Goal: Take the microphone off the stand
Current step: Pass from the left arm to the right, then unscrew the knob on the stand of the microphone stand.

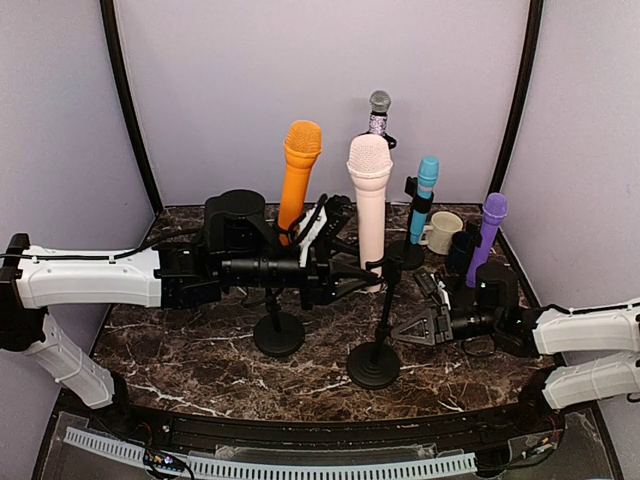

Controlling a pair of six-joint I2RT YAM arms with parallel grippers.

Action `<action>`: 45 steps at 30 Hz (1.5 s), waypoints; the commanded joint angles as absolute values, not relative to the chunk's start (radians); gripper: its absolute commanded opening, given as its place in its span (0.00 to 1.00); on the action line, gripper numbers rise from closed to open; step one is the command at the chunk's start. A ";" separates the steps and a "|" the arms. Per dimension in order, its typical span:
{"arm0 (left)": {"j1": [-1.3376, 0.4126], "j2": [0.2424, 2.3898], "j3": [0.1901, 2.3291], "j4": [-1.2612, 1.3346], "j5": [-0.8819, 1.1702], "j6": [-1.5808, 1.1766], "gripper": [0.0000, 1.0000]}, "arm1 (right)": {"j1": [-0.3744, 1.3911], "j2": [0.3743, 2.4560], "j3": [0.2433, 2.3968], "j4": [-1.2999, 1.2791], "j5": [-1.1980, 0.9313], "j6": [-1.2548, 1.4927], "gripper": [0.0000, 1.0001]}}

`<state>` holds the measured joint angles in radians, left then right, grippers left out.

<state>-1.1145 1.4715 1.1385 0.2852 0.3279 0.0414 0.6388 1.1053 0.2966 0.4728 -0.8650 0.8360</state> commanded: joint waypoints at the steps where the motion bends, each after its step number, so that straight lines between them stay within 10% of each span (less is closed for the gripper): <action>1: -1.115 1.464 1.177 0.310 0.367 0.014 0.04 | 0.645 1.070 0.290 0.479 -0.850 0.790 0.03; 6: -1.115 1.461 1.180 0.298 0.353 0.015 0.06 | 0.649 1.039 0.303 0.401 -0.811 0.739 0.00; 12: -1.115 1.423 1.175 0.260 0.329 0.019 0.63 | 0.649 1.028 0.297 0.382 -0.769 0.731 0.00; 18: -1.115 1.356 1.165 0.192 0.327 0.017 0.84 | 0.649 1.034 0.283 0.392 -0.739 0.732 0.00; 45: -0.935 1.022 1.290 -0.446 0.158 -0.099 0.84 | 0.720 0.923 0.348 0.077 -0.421 0.495 0.00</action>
